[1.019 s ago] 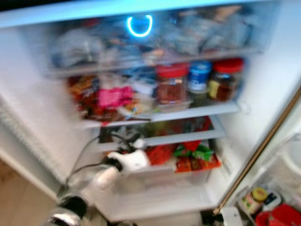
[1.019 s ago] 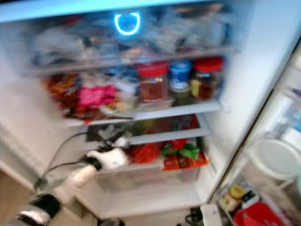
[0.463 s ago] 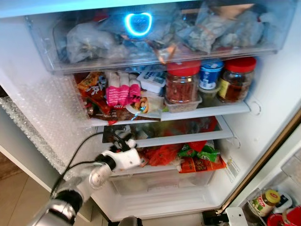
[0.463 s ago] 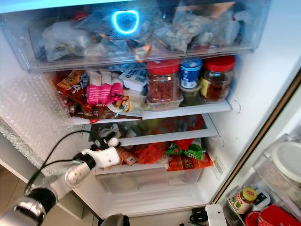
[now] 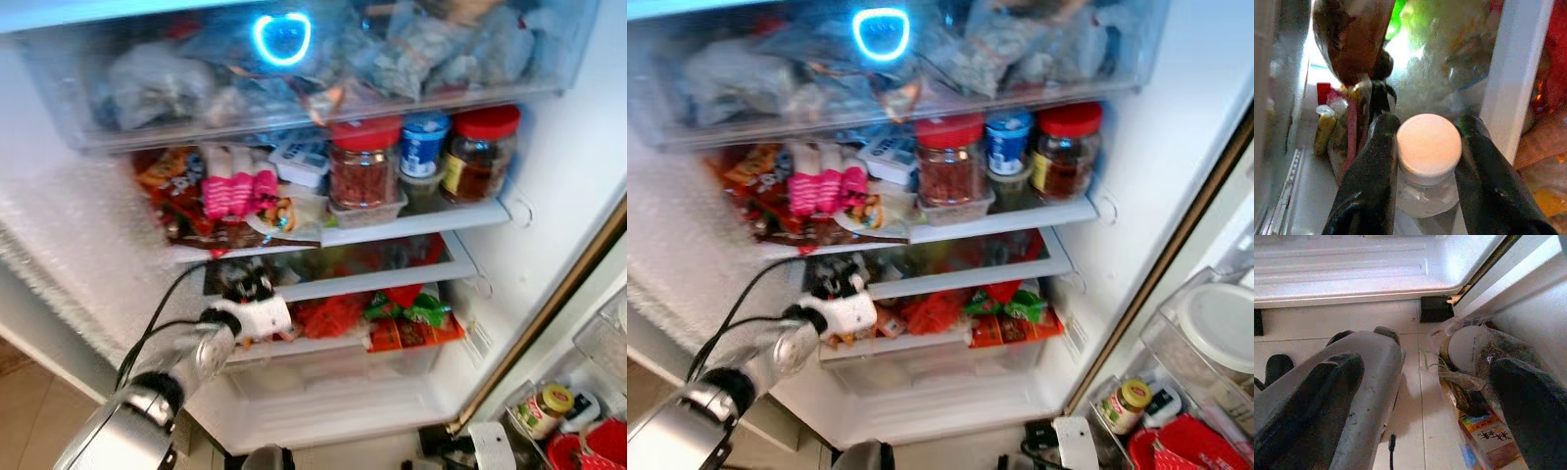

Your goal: Restocking fridge

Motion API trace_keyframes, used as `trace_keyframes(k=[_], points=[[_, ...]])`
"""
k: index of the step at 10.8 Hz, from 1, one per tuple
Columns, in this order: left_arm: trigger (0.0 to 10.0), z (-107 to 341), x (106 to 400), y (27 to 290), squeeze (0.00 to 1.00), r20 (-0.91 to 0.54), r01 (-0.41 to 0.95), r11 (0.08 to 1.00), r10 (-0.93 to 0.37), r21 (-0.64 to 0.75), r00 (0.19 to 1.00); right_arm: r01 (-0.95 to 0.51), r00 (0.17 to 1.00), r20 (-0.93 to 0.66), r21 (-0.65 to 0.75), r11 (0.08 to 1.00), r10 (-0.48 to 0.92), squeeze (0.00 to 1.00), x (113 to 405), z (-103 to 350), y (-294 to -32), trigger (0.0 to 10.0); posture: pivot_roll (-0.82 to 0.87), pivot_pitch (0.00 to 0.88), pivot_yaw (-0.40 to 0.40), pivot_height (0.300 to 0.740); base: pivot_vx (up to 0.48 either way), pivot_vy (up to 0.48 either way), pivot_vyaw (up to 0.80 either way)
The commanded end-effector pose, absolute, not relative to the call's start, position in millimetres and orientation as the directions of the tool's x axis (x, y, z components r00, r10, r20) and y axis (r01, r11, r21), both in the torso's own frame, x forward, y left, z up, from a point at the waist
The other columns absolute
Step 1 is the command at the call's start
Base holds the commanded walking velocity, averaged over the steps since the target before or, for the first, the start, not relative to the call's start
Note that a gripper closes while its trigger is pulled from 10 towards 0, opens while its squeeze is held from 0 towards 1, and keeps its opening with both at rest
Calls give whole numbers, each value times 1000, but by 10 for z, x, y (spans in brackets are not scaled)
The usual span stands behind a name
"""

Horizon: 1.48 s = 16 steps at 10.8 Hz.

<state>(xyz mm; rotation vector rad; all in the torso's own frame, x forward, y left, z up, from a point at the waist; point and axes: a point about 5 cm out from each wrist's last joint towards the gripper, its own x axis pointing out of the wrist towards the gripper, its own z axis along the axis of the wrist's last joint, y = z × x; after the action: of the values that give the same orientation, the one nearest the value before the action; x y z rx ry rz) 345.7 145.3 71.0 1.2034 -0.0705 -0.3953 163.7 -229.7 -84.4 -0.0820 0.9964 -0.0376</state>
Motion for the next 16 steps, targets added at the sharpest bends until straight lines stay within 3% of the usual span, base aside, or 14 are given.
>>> trace_keyframes(k=[1, 3, 4, 6, 8, 9, 14, 15, 16], points=[[10000, 676, 3460, 1489, 0, -186, 271, 260, -310, 927, 932, 12, 473, -877, -84, 996, -80, 0, 1431, -934, -2293, 10000, -25, 103, 86, 639, 0, 0, 0], [10000, 693, 3489, 1452, 0, -180, 259, 251, -298, 933, 937, 18, 471, -878, -83, 996, -82, 0, 1418, -940, -2291, 10000, -26, 105, 88, 639, 0, 0, 0], [10000, 710, 3507, 1434, 835, -173, 249, 249, -291, 936, 941, 23, 470, -879, -80, 997, -81, 0, 1400, -948, -2281, 10000, -34, 119, 102, 639, 0, 0, 0], [10000, 752, 3541, 1457, 957, -153, 223, 265, -260, 938, 953, 25, 469, -879, -80, 996, -82, 0, 1387, -952, -2282, 10000, -29, 121, 99, 639, 0, 0, 0], [10000, 819, 3584, 1454, 933, -129, 201, 295, -248, 934, 960, 25, 468, -880, -84, 996, -86, 0, 1388, -949, -2293, 10000, -25, 118, 94, 639, 0, 0, 0], [10000, 896, 3628, 1460, 1000, -92, 164, 307, -237, 938, 967, 24, 469, -879, -85, 996, -87, 0, 1394, -946, -2298, 10000, -24, 115, 92, 639, 0, 0, 0], [10000, 998, 3678, 1453, 1000, -54, 132, 319, -244, 938, 968, 18, 469, -879, -87, 996, -85, 0, 1405, -942, -2298, 10000, -17, 108, 87, 639, 0, 0, 0], [10000, 988, 3667, 1413, 0, -61, 148, 312, -273, 938, 960, 16, 468, -879, -87, 996, -84, 0, 1408, -942, -2297, 10000, -13, 106, 86, 639, 0, 0, 0], [10000, 978, 3658, 1405, 0, -65, 157, 319, -282, 935, 957, 15, 468, -880, -87, 996, -84, 0, 1410, -941, -2296, 10000, -11, 104, 85, 639, 0, 0, 0]])
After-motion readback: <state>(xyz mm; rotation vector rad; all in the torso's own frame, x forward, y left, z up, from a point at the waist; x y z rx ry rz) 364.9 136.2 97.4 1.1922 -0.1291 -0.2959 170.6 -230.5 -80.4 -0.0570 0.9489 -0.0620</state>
